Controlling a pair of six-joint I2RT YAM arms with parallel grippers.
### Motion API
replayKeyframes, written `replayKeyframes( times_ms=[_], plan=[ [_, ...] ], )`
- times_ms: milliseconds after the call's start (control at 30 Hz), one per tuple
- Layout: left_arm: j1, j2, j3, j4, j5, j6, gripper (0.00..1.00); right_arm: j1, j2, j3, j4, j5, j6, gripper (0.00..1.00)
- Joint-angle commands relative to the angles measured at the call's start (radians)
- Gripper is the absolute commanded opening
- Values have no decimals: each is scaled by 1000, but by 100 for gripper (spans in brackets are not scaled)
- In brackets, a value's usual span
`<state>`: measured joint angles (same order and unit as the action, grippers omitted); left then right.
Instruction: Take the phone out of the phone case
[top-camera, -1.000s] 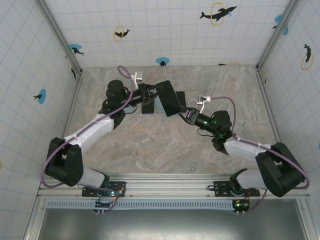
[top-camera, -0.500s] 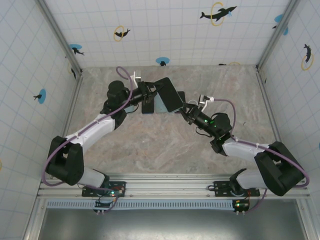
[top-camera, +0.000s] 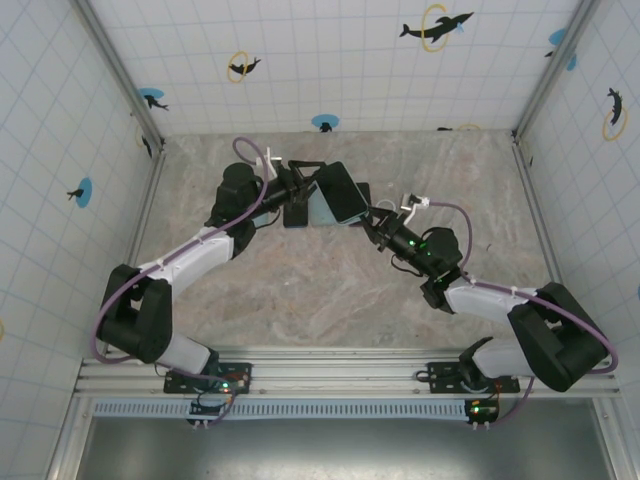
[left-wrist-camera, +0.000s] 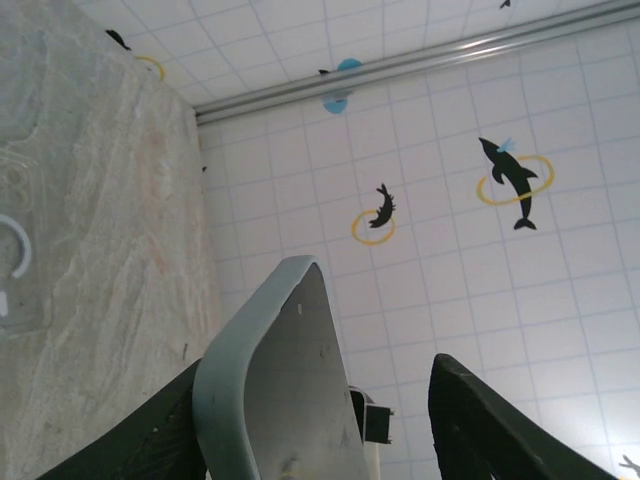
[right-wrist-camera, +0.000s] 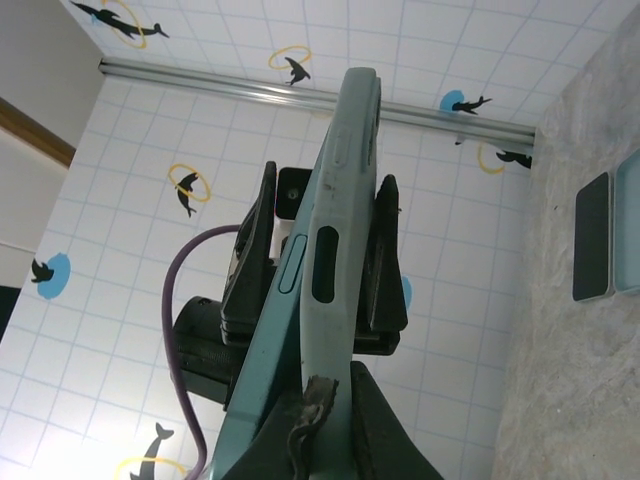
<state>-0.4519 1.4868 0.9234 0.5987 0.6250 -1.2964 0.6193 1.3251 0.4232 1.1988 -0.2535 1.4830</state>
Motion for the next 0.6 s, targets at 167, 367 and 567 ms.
replayKeyframes(
  times_ms=[167,367,567],
  plan=[
    [-44,-107,-106,-61,-136,26,63,-3,-46,10,-53,200,-113,0],
    [-175,-173,-207,28,-287,-83,62,18,-36,15,-41,330,-180,0],
    [-289,-178,-218,95,-389,-144,60,31,0,20,14,370,-184,0]
  ],
)
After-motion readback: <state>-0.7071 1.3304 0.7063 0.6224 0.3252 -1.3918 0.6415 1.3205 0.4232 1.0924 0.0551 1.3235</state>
